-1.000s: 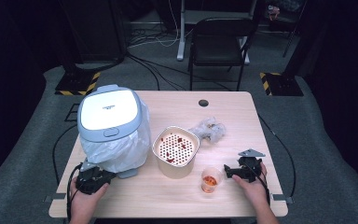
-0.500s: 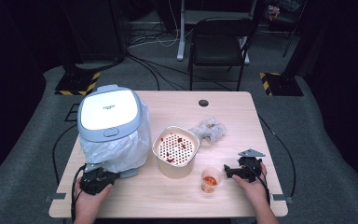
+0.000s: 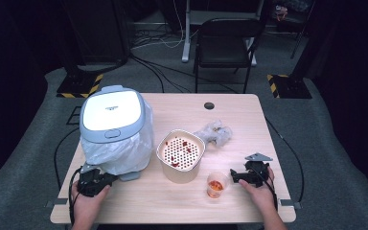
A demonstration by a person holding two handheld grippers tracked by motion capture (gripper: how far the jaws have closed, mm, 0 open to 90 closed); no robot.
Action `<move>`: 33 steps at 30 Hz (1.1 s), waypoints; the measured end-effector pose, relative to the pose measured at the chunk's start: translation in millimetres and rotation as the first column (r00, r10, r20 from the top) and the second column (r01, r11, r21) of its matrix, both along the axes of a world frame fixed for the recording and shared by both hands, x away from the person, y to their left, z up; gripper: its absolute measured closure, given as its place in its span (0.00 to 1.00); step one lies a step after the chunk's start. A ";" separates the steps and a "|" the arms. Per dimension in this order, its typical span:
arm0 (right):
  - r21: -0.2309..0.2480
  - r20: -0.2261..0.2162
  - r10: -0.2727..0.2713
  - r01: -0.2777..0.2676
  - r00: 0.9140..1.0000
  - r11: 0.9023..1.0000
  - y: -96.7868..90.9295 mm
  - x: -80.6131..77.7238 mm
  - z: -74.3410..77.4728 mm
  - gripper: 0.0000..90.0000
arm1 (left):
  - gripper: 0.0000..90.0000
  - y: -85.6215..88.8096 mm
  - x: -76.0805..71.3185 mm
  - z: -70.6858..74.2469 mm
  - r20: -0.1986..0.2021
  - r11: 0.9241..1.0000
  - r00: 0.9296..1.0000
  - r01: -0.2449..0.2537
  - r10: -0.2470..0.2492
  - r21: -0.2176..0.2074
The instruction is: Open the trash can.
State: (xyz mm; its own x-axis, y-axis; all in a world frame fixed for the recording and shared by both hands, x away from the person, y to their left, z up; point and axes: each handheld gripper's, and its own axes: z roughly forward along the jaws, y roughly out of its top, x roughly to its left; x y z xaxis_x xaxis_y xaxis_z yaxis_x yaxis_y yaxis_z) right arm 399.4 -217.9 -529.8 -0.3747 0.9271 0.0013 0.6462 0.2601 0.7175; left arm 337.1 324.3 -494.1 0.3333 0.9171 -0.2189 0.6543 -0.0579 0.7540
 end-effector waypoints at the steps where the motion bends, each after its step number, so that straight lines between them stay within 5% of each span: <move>1: 0.000 0.000 0.000 0.000 1.000 1.000 0.0 0.0 0.0 0.00 | 0.80 0.8 -1.1 0.7 -0.004 1.000 1.000 0.008 -0.008 0.007; 11: 0.000 0.000 0.000 0.000 1.000 1.000 0.0 0.0 0.0 0.00 | 0.87 -4.8 -21.0 10.5 -0.030 0.996 0.996 0.084 -0.083 0.041; 16: 0.002 0.000 -0.003 0.003 1.000 1.000 0.2 0.5 0.1 0.00 | 0.96 -16.9 -14.1 9.9 -0.017 0.992 0.992 0.123 -0.122 0.037; 18: 0.001 0.001 -0.003 0.003 1.000 1.000 0.1 0.5 0.1 0.00 | 0.99 -25.6 -14.3 9.3 -0.016 0.996 0.996 0.088 -0.087 0.018; 26: 0.007 0.000 -0.005 0.005 1.000 1.000 0.5 0.6 0.1 0.00 | 1.00 -41.8 -2.7 5.6 -0.025 0.994 0.993 0.113 -0.113 0.000; 30: 0.008 0.001 -0.007 0.007 1.000 1.000 0.6 0.6 0.1 0.00 | 1.00 -47.8 1.2 2.5 -0.036 0.990 0.990 0.136 -0.135 0.024; 31: 0.009 0.000 -0.007 0.007 1.000 1.000 0.7 0.6 0.1 0.00 | 1.00 -48.2 2.7 1.5 -0.011 0.991 0.992 0.124 -0.123 0.051; 33: 0.009 0.000 -0.007 0.007 1.000 1.000 0.6 0.6 0.0 0.00 | 1.00 -50.7 2.9 0.6 -0.027 0.993 0.993 0.114 -0.113 0.034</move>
State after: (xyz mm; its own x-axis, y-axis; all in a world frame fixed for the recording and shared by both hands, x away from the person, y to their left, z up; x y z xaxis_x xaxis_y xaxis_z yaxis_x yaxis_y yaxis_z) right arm 399.9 -217.3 -529.7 -0.3686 0.9295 0.0094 0.6476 0.2496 0.7199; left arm 339.9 273.6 -493.6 0.4305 0.8810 -0.1964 0.6608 -0.1594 0.7334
